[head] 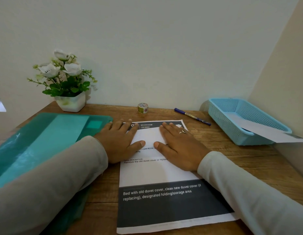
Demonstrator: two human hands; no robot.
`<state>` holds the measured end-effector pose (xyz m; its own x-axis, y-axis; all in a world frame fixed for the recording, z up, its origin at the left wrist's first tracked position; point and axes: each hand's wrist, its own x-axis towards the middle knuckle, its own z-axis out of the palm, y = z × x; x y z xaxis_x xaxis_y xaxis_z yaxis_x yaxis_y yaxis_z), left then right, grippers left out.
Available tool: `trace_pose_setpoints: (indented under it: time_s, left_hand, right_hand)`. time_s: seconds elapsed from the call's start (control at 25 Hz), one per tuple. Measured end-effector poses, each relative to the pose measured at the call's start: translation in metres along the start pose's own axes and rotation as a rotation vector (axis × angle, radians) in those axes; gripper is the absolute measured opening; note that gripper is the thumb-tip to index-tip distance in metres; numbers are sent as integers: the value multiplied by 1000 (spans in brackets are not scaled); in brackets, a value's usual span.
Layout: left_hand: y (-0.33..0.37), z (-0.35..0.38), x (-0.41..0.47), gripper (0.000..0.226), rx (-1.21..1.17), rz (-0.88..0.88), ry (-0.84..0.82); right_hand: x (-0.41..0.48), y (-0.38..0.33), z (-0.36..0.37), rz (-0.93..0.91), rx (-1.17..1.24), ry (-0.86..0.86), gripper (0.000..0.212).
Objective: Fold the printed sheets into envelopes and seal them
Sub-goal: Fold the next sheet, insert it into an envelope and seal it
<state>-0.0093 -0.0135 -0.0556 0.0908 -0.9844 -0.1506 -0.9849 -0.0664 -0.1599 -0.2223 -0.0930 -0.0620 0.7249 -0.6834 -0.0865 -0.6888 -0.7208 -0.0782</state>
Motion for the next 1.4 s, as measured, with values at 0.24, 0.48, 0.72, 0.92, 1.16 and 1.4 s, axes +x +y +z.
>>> trace_pose_setpoints:
  time_s: [0.24,0.48,0.72,0.92,1.16,1.4]
  left_hand:
    - [3,-2,-4,83,-10,-28,-18]
    - [6,-5,-6,84,-12,-41,-28]
    - [21,-5,-5,66,-38,139,16]
    - [8,-12,-4,77,-31,15,-86]
    - [1,-31,-14,88,170,-90,-93]
    - [-7,-35,-9,87,71,-59,-16]
  right_hand:
    - [2,-28,5,-169,-17,64,69]
    - [4,-1,-2,-52,-1,-12,78]
    - [2,11,-3,45,-5,6,77]
    - [3,12,-2,45,-1,30,77]
    - [5,13,1,44,8,38,78]
    - [3,12,-1,43,5,30,78]
